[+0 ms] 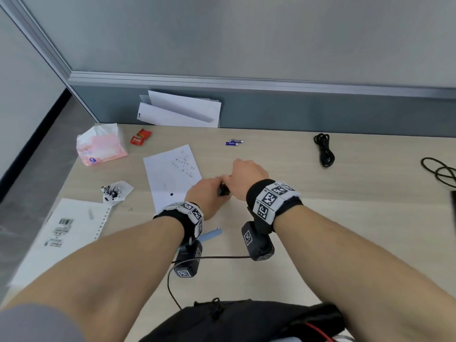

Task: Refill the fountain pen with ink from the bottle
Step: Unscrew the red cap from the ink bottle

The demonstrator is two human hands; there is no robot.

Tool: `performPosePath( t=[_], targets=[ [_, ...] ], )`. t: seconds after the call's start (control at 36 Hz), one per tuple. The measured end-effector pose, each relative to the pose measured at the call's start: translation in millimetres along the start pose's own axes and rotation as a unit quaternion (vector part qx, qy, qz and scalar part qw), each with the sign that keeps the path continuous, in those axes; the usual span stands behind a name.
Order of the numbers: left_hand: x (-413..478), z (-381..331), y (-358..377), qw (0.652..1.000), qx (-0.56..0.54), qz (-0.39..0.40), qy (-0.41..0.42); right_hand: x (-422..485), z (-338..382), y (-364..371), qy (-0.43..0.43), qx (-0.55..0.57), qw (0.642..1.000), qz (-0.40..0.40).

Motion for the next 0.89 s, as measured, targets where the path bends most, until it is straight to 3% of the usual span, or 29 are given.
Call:
performPosePath(
  t=[0.11, 0.17, 0.22, 0.28, 0.39, 0.69, 0.78, 0.89],
  targets=[
    [-8.1, 13.8, -15.1, 1.000, 0.002, -0.021, -0.024, -8.4, 36.5, 1.8, -0.146, -0.015, 0.989, 0.031],
    [-9.4, 18.2, -24.5, 0.999, -0.004, -0.039, -0.029, -12.7, 46.5, 0.6, -0.178, 0.015, 0.983, 0.040],
    [-9.8, 18.7, -30.1, 0.998, -0.006, -0.051, -0.027, -13.4, 45.3, -4.0, -0.155, 0.073, 0.984, 0.039],
    [-9.7, 16.0, -32.5, 0.998, -0.010, -0.057, -0.029, -10.4, 33.4, -12.5, -0.080, 0.121, 0.989, 0.015],
    [-7.6, 6.5, -31.8, 0.998, -0.017, -0.058, -0.025, -6.7, 14.5, -18.2, 0.034, 0.133, 0.990, 0.016],
    [0.4, -4.9, -31.8, 0.998, -0.009, -0.058, -0.011, -8.8, 34.4, -40.1, -0.115, -0.041, 0.992, -0.021],
    [1.0, 3.6, -31.9, 0.997, -0.018, -0.064, -0.037, -7.9, 35.6, -49.5, -0.132, -0.008, 0.989, -0.061],
    [1.8, 11.6, -29.6, 0.995, -0.048, -0.064, -0.062, -3.4, 8.6, -53.7, -0.049, 0.104, 0.990, -0.082]
  ],
)
Point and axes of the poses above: each hand's wrist, its own x-axis towards the middle knuckle, its own y-axis out of the palm, z = x × y, the point moved 9 cm from there along x, towards the middle knuckle, and after that the axes turned 9 degrees about -z, right-handed, at the moved point
